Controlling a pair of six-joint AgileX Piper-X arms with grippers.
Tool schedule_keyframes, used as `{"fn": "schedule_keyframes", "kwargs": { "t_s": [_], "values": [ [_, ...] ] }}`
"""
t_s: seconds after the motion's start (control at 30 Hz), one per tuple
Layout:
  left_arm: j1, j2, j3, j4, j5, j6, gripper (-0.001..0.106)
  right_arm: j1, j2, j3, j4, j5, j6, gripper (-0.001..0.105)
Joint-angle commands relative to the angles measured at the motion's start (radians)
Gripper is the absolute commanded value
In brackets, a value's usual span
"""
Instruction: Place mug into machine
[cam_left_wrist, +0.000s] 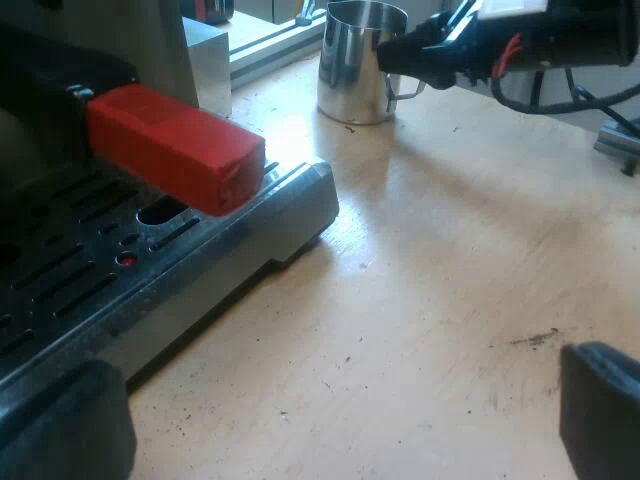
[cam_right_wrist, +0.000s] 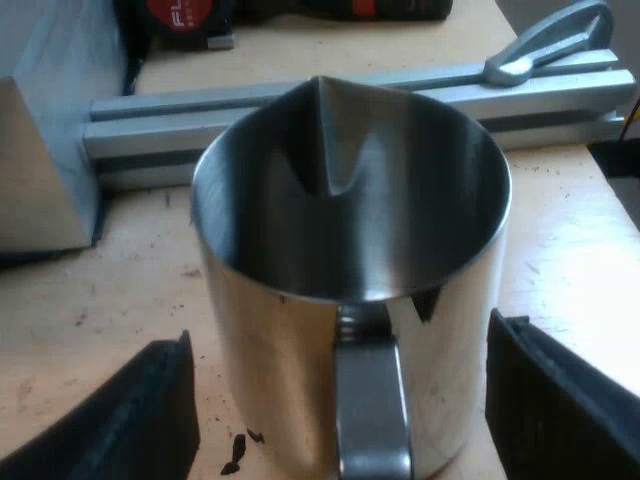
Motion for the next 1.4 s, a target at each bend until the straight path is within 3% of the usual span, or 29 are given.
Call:
{"fn": "schedule_keyframes", "kwargs": {
  "t_s": [0.03, 0.17, 0.27, 0.43, 0.77, 0.9, 0.93, 1.03, 1.27, 1.4],
  "values": [
    [-0.002, 0.002, -0.005, -0.016, 0.007, -0.003, 0.089, -0.005, 0.021, -0.017, -0.012, 0.006, 0.022, 0.063],
    [-0.002, 0.002, -0.005, -0.016, 0.007, -0.003, 0.089, -0.005, 0.024, -0.019, -0.009, 0.006, 0.036, 0.058],
    [-0.002, 0.002, -0.005, -0.016, 0.007, -0.003, 0.089, -0.005, 0.024, -0.019, 0.017, 0.006, 0.036, 0.041],
    [-0.002, 0.002, -0.005, -0.016, 0.007, -0.003, 0.089, -0.005, 0.024, -0.016, 0.050, 0.023, 0.036, -0.001],
    [-0.002, 0.002, -0.005, -0.016, 0.007, -0.003, 0.089, -0.005, -0.083, -0.017, 0.092, 0.013, 0.016, 0.000],
    [-0.002, 0.002, -0.005, -0.016, -0.017, -0.003, 0.089, 0.002, -0.244, -0.017, 0.284, -0.002, -0.010, 0.000],
    [-0.002, 0.002, -0.005, -0.013, -0.108, -0.003, 0.089, 0.013, -0.293, -0.017, 0.342, -0.001, -0.030, 0.000],
    [-0.002, 0.007, -0.005, -0.015, -0.211, -0.003, 0.089, 0.056, -0.452, -0.019, 0.471, -0.001, -0.096, 0.000],
    [-0.002, 0.053, -0.005, -0.042, -0.219, -0.003, 0.085, 0.181, -0.728, -0.058, 0.831, 0.057, -0.126, 0.000],
    [-0.002, 0.104, -0.005, -0.087, -0.219, -0.003, 0.074, 0.264, -0.876, -0.110, 1.040, 0.059, -0.122, 0.000]
  ]
}}
